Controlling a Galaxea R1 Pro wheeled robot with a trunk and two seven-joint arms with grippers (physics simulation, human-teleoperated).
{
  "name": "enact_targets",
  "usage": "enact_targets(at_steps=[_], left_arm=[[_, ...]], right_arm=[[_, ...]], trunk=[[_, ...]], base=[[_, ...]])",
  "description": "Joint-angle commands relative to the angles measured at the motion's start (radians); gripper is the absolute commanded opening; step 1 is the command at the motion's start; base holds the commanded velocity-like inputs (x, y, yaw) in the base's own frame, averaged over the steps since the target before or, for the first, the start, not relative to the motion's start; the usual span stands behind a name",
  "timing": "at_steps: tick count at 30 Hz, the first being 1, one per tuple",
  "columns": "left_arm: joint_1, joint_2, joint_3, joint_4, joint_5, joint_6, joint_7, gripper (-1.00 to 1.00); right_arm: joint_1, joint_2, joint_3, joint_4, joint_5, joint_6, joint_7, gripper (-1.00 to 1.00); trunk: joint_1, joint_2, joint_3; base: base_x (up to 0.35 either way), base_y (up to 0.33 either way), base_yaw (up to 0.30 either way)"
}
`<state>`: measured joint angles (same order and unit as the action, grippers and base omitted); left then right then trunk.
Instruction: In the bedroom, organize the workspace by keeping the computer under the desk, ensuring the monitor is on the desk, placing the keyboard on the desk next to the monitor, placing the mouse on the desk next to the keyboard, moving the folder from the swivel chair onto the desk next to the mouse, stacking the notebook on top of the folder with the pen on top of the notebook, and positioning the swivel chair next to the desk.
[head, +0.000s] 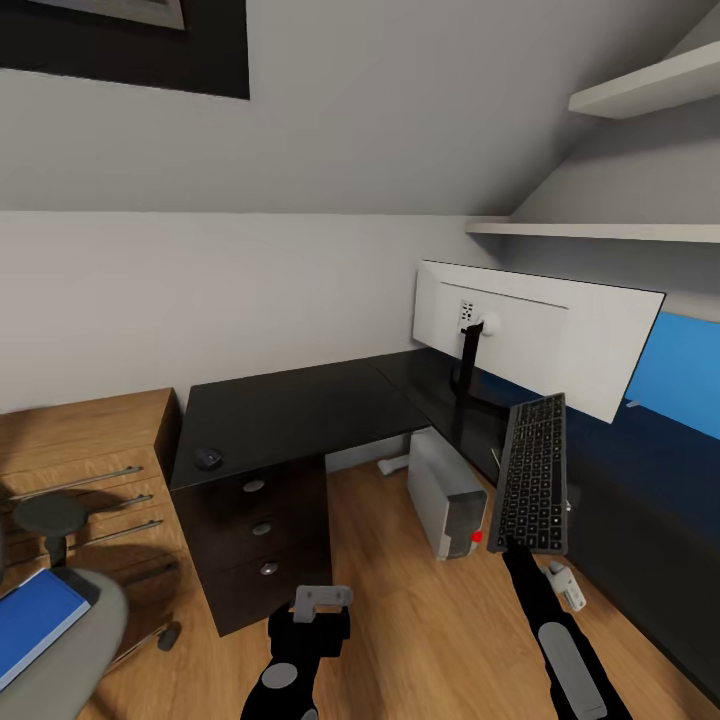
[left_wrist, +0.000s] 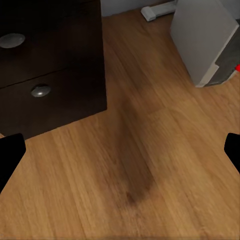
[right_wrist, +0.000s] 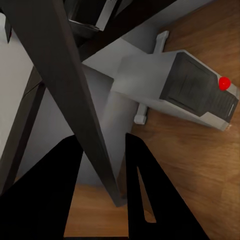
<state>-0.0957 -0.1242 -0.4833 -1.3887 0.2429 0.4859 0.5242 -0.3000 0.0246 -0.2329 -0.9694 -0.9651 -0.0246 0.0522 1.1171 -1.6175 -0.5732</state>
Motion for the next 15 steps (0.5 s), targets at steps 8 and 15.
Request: enact_targets(at_steps=[8,15], left_arm=[[-0.001,0.001,-0.002,-0.001,0.010,0.002,0.010,1.00],[-0.001,0.002,-0.002,0.001,0.012,0.002,0.009,1.00]], right_arm=[[-0.001,0.002,-0.002,-0.018,-0.011,-0.003,0.009,-1.00],[-0.001,0.013,0.015,-0.035,-0.008,-0.003,0.021,-1.00]], trunk=[[0.000,-0.001,-0.001],[0.000,-0.001,-0.001]], base=[[0.000,0.000,0.000],[0.000,0.000,0.000]])
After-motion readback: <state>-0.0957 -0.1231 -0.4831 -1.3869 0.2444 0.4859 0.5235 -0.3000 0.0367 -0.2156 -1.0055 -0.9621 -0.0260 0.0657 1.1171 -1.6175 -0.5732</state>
